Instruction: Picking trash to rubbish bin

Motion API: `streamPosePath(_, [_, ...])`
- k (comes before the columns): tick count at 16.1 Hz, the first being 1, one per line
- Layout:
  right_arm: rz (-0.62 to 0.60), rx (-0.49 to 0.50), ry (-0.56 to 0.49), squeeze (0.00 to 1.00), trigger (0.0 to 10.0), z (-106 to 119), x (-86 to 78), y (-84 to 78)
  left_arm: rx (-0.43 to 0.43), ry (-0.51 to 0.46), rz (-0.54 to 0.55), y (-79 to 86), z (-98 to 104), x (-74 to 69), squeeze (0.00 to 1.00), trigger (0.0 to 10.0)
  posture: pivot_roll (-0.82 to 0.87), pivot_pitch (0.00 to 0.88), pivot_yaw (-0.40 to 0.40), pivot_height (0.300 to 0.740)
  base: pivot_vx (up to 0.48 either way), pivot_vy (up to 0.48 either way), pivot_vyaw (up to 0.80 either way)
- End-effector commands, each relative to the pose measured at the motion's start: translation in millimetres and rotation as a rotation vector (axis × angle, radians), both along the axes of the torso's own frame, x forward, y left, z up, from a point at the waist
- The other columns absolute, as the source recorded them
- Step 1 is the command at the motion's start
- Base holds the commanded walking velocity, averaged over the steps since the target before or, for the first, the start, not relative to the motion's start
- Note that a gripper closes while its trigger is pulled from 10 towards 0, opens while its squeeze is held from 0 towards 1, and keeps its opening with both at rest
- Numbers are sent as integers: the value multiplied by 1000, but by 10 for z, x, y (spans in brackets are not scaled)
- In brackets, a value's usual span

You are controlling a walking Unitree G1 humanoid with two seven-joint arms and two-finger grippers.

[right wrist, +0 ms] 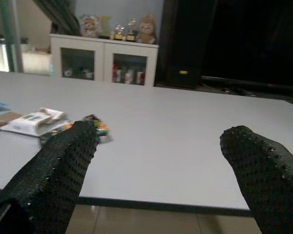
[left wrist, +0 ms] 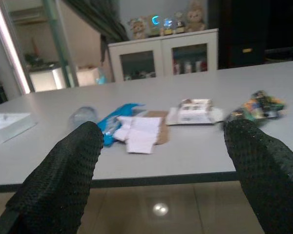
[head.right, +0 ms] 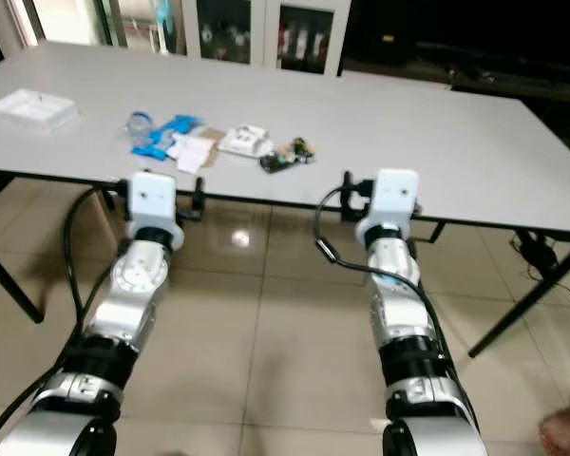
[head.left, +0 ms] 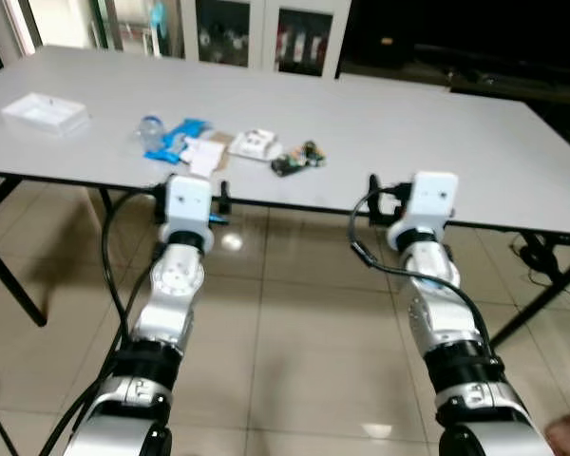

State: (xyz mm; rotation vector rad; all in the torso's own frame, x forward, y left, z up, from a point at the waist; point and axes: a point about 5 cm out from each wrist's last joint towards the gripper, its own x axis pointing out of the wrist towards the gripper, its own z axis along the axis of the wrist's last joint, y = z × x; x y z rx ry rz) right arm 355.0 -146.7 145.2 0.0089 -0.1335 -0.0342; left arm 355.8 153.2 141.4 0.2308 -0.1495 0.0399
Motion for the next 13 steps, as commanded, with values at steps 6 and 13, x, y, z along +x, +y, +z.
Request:
streamPosePath(6, [6, 14, 11, 0, 10000, 18, 13, 34, -21, -38, -8, -17, 108, -1, 0, 10000, 6, 0, -96, 740, 0, 0, 0])
streamPosePath(13, [9, 25, 2, 0, 10000, 54, 15, 17, -40, -49, 4, 21, 167, 13, 0, 10000, -1, 0, -98, 740, 370, 0, 0])
